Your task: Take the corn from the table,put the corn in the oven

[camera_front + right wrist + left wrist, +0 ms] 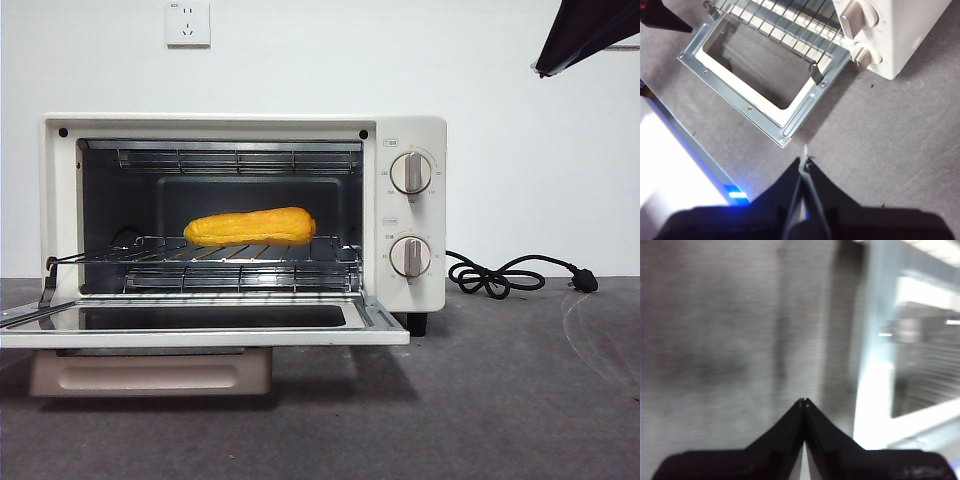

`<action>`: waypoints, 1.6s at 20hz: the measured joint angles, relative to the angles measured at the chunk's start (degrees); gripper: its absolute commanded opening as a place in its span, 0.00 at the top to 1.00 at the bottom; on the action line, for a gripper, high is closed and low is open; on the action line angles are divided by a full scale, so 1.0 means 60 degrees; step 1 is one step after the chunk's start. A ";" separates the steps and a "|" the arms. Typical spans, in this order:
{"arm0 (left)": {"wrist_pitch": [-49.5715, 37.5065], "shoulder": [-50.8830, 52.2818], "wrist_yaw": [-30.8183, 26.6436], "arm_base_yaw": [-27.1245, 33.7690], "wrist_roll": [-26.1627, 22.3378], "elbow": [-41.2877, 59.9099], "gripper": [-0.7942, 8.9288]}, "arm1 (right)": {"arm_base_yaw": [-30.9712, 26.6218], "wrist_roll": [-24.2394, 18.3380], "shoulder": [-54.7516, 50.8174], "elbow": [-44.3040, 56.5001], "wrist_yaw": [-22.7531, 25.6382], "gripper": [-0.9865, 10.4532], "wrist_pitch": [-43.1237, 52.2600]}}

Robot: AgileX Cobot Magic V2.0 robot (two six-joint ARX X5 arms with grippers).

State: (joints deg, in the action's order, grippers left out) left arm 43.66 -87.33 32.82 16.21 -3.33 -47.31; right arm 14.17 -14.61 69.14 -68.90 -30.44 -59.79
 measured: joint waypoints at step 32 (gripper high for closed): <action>0.0240 -0.1319 0.1789 -0.0889 -0.0594 -0.0040 0.93 | 0.0000 0.0000 0.0000 0.0000 -0.0004 0.92 0.0117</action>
State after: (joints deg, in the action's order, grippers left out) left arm 45.10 -95.24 43.55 10.87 -6.90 -47.55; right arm 14.17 -14.61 69.14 -68.90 -30.46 -59.09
